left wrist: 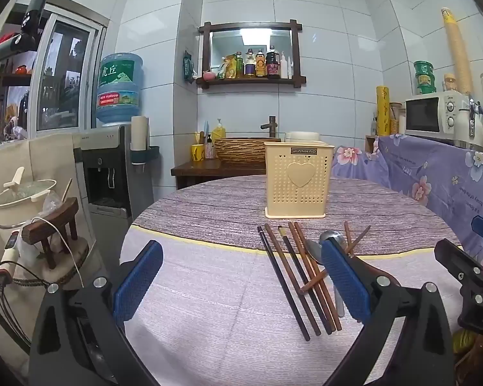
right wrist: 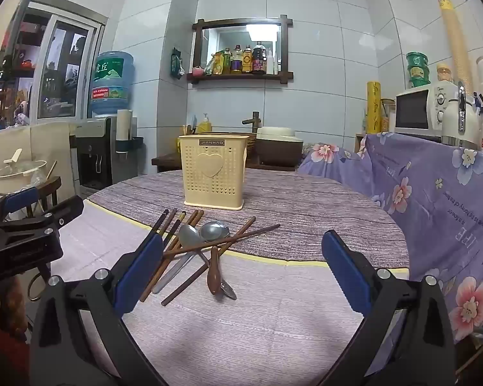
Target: Organize utensils
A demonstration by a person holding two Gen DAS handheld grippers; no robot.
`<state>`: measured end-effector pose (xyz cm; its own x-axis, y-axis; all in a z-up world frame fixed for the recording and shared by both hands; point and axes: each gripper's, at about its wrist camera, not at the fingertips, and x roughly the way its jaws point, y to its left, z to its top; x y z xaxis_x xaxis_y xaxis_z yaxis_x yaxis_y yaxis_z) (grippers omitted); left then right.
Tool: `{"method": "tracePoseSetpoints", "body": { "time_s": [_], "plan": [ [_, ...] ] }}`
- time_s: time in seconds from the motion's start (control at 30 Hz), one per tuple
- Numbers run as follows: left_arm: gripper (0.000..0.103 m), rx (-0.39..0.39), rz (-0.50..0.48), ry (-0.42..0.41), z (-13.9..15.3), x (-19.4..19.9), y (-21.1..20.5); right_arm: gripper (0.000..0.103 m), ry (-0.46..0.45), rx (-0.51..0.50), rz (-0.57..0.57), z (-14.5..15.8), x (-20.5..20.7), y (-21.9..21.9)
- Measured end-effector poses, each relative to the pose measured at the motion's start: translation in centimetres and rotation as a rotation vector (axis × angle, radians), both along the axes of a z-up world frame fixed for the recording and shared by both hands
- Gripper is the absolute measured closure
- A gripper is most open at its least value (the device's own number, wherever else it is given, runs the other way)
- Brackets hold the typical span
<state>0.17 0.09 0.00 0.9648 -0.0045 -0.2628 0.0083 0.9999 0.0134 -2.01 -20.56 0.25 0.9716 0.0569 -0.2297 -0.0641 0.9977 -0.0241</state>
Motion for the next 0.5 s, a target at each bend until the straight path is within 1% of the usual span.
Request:
{"method": "tracePoseSetpoints", "body": {
  "time_s": [0.27,0.43,0.47,0.5],
  "plan": [
    [0.005,0.014,0.003,-0.017,0.12,0.27,0.09,0.006,0.005,0.012,0.004,0.03,0.10,-0.07],
    [0.005,0.006,0.003,-0.012,-0.16,0.12,0.24,0.006,0.006,0.010,0.004,-0.08,-0.11,-0.47],
    [0.005,0.005,0.002,-0.015,-0.43,0.18,-0.31,0.006,0.005,0.010,0.005,0.03,0.20,-0.12],
    [0.005,0.005,0.002,-0.018,0.02,0.09,-0.71,0.006,0.007,0.011,0.005,0.05,0.24,-0.13]
  ]
}}
